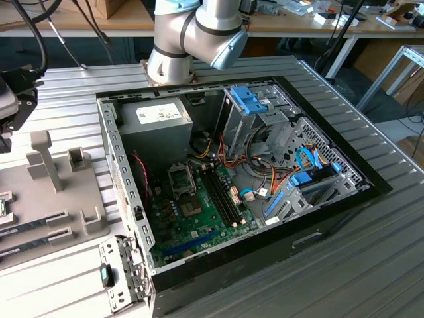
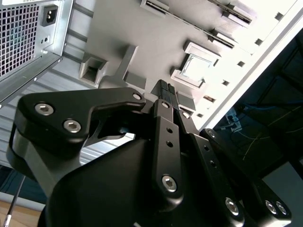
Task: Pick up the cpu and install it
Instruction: 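Reach for the cpu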
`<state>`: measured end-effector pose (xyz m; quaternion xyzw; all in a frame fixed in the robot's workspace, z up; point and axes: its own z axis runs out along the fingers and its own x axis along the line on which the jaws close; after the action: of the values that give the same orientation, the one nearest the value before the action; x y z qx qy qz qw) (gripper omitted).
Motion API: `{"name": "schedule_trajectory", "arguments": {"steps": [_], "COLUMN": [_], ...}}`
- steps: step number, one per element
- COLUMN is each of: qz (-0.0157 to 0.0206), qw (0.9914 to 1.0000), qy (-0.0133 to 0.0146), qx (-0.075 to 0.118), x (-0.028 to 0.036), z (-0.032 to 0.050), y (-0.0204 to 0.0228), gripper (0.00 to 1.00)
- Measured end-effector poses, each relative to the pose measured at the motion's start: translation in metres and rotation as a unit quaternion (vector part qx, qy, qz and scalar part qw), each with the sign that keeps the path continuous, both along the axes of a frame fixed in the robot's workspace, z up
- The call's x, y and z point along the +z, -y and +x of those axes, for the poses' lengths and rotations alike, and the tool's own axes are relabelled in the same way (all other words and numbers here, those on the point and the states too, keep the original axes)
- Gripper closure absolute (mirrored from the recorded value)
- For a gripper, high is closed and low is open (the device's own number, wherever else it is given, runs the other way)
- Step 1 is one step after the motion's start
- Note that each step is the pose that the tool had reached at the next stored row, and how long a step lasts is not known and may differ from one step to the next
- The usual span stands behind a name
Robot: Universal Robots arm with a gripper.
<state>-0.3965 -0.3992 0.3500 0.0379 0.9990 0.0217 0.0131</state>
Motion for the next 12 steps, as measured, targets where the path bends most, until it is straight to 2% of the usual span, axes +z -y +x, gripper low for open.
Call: {"name": "schedule_trajectory", "arguments": {"steps": [12], "qz": [0.0], "qw": [1.0], "qy": [0.0], "qx": [0.0], "x": [-0.0015], "z": [-0.0049], "y": [-0.0001], "gripper": [0.89]}}
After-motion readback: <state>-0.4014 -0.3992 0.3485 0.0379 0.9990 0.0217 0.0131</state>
